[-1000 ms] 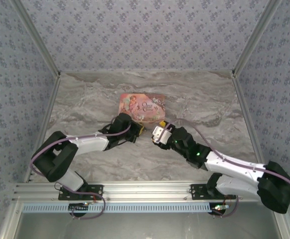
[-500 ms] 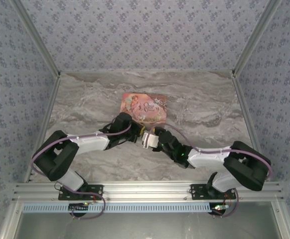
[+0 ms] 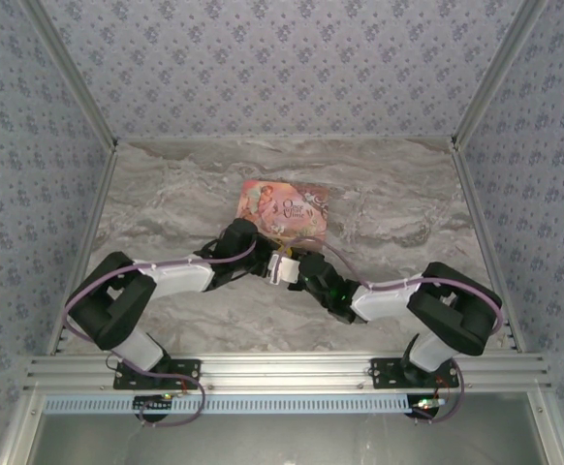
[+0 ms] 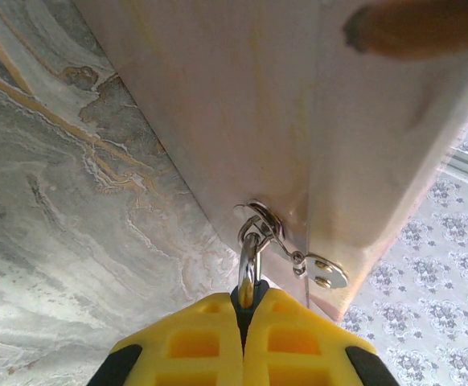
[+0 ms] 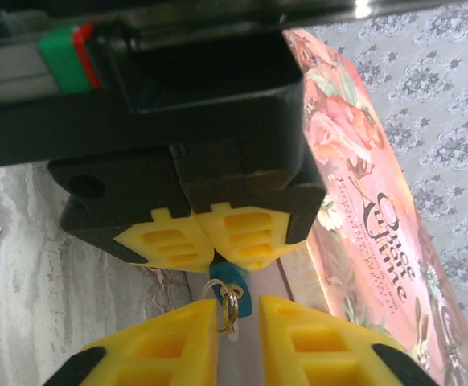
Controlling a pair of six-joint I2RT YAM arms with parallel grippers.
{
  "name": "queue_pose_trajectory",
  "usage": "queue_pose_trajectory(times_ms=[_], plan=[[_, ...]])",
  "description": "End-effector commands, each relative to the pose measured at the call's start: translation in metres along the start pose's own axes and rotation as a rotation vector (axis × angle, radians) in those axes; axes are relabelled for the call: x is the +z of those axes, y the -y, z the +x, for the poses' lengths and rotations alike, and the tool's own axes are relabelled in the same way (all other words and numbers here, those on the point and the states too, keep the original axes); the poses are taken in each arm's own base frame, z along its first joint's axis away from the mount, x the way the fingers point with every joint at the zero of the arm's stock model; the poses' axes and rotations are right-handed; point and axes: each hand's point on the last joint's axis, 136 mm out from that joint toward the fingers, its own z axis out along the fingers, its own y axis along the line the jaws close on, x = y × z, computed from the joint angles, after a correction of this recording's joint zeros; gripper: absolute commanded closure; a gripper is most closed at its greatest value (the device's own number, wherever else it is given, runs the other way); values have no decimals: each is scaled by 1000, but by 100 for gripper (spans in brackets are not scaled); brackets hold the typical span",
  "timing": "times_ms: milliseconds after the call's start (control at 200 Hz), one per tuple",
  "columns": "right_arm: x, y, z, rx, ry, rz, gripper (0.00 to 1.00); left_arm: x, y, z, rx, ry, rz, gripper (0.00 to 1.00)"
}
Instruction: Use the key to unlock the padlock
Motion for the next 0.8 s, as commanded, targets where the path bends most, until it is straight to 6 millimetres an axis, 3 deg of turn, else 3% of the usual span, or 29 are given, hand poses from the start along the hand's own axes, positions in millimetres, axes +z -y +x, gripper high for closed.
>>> queue_pose_trajectory(times_ms=[0,505,794], plan=[[5,12,-7,47,13,42,83,2,12,9,-16,-40,16,100],[7,19,5,96,-31,77,100,4,11,9,-18,-49,12,100],[1,24,-2,321,3,62,100,6,10,10,-22,-55,12,100]])
